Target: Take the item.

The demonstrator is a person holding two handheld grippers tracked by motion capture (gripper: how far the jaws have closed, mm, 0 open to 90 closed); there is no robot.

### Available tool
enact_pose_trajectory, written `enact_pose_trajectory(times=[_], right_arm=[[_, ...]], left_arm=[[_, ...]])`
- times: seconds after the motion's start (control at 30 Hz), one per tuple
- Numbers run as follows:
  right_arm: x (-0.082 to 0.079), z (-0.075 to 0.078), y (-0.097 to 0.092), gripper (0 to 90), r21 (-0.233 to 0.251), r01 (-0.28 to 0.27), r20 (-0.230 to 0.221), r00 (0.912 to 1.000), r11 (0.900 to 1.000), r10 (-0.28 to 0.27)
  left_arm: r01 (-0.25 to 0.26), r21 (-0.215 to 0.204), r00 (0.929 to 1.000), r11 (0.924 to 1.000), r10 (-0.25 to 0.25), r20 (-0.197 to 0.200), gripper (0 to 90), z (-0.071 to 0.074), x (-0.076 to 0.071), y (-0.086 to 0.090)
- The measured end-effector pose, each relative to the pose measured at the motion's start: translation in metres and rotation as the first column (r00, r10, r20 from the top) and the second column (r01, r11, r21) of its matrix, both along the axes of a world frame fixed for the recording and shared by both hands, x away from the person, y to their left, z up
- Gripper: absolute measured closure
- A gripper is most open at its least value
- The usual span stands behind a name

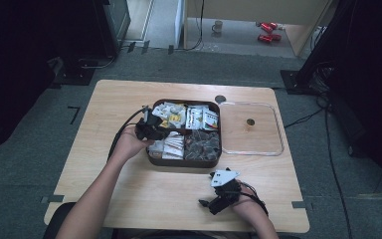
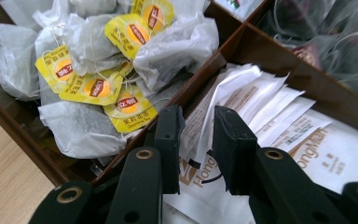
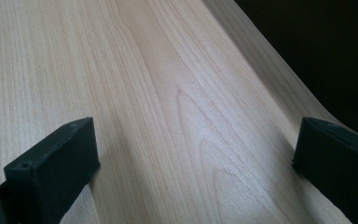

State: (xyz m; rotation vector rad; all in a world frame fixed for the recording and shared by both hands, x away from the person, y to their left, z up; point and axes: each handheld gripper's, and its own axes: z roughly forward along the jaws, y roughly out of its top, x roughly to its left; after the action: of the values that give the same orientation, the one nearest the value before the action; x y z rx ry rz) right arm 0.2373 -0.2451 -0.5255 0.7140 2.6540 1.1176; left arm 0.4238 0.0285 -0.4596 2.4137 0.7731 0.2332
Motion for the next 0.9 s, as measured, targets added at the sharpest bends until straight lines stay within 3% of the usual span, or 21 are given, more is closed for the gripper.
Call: enact_pose_trajectory(times=[0.4,0.73,0.9], right_arm=[[-0.0016,0.0,-0.0001,0.0,0.001,0.008,0.0,1.0,1.0,-0.008],[-0.0016,0.0,-0.0001,0.0,0.001,0.009,-0.001,1.0,1.0,-0.009],[-0.0016,0.0,-0.0002,0.0,0.001,0.009,-0.001,1.0,1.0,-0.009]], left_arm=[[0.021,0.045,0.9993,0.9987,-0.023,0.03,81.6,-0.0066,-0.0008,-0.0033],[0.043,0.049,0.9982,0.9979,-0.045,0.039,87.7,-0.0074,-0.0019,-0.0032],[0.042,0.027,0.9989,0.9988,-0.042,0.018,88.7,-0.0057,-0.0009,-0.0005]])
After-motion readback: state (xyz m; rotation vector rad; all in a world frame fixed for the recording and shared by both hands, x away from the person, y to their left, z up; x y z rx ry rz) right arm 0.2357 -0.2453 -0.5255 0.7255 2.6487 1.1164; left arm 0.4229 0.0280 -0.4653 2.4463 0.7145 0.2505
